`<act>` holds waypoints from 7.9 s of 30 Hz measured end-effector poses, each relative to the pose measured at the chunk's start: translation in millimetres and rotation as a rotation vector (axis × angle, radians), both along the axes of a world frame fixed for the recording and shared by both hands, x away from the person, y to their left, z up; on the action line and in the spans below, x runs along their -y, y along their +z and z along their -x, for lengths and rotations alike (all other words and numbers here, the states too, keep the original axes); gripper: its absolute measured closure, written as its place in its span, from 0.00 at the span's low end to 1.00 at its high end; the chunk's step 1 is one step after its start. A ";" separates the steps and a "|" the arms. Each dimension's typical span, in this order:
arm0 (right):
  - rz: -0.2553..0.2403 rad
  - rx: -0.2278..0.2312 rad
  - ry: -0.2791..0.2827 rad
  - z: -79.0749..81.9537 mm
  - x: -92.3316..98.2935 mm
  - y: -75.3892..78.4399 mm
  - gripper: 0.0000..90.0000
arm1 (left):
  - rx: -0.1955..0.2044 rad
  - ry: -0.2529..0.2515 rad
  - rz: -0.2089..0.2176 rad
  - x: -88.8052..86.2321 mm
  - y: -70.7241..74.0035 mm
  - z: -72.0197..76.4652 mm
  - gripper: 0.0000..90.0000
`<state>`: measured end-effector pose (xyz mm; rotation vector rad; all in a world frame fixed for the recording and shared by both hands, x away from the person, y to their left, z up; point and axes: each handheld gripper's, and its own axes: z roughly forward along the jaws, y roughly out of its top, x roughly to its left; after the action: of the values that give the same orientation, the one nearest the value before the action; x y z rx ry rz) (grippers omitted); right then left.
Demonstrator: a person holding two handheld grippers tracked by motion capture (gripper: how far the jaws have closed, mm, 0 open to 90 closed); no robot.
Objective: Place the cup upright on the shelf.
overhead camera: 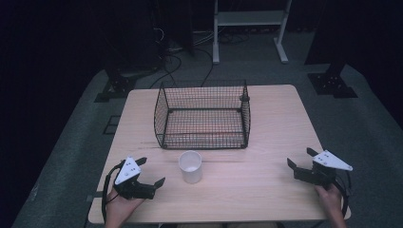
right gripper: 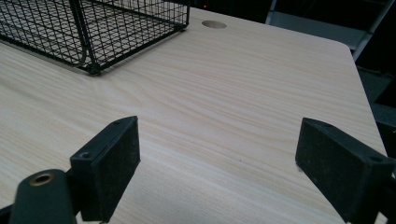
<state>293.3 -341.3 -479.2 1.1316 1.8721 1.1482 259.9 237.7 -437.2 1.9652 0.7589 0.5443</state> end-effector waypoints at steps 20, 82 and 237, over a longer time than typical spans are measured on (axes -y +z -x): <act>-0.002 -0.002 0.000 -0.4 -0.1 0.0 0.15 | -0.023 -0.138 -0.030 27.7 12.3 -3.5 0.03; 0.006 -0.001 0.010 -0.5 -1.2 0.0 0.15 | -0.166 -0.251 -0.148 84.8 5.2 -45.5 0.03; 0.007 -0.013 -0.005 -2.6 -1.0 0.0 0.15 | -0.166 -0.385 -0.266 146.6 145.5 -190.6 0.24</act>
<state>295.8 -340.3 -479.2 1.1423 1.8810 1.1323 450.5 91.2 -291.8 2.3532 0.4019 0.2603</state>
